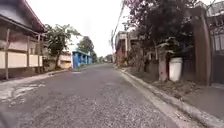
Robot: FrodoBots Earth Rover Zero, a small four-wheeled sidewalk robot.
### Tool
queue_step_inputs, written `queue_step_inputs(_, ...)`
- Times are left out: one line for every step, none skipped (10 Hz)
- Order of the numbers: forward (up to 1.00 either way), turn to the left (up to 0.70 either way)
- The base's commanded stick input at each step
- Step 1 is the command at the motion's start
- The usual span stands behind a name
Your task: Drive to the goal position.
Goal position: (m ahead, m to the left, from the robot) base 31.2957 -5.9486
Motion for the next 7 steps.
queue_step_inputs(0.70, 0.00)
queue_step_inputs(0.70, 0.00)
queue_step_inputs(0.70, 0.00)
queue_step_inputs(0.70, 0.00)
queue_step_inputs(0.70, 0.00)
queue_step_inputs(0.70, 0.00)
queue_step_inputs(0.70, 0.00)
